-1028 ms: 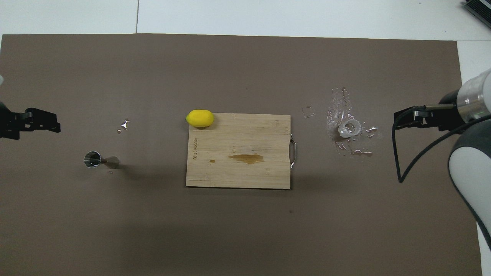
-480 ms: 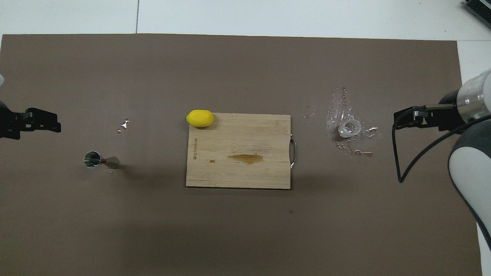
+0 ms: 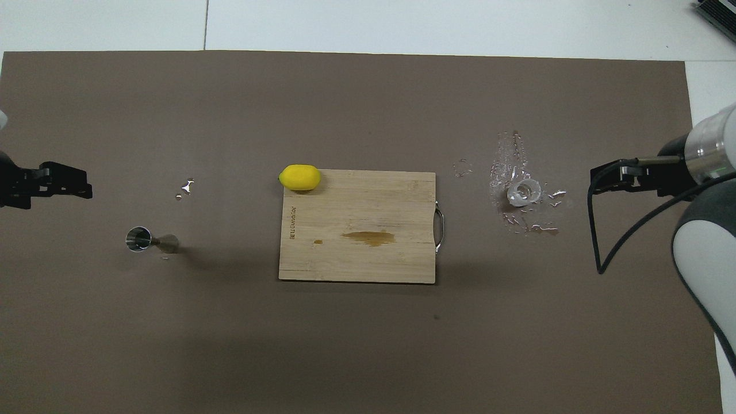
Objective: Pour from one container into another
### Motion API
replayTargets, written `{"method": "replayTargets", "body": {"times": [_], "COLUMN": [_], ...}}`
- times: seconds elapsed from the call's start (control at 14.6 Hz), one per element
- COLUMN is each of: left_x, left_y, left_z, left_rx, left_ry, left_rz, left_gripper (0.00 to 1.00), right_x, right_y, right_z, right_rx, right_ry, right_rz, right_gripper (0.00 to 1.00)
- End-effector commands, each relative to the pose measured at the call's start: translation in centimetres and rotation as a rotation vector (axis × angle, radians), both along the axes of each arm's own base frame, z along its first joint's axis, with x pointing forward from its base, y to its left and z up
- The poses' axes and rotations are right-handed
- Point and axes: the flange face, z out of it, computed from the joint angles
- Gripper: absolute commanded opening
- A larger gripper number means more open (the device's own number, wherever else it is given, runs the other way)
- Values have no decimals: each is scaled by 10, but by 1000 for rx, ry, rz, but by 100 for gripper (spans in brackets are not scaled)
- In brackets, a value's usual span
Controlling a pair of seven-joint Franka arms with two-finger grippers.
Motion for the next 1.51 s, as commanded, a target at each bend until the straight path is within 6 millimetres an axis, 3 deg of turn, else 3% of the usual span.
{"method": "replayTargets", "body": {"times": [0.0, 0.96, 1.03, 1.16, 1.44], "left_x": [-6, -9, -8, -8, -24], "left_y": [-1, -7, -15, -51, -88], "left_z": [5, 9, 9, 12, 1], "left_rx": [17, 17, 17, 18, 20], "left_ry": [-2, 3, 4, -15, 26], "left_rz": [6, -6, -20, -87, -158], "left_gripper": [100, 100, 100, 100, 100], "right_x": [-6, -6, -6, -6, -6], "right_y": [-3, -3, -3, -3, -3], "right_z": [3, 3, 3, 3, 3], "right_rx": [-10, -10, -10, -10, -10], "right_ry": [-3, -3, -3, -3, -3], "right_rz": [9, 9, 9, 9, 9], "right_gripper": [100, 100, 100, 100, 100]}}
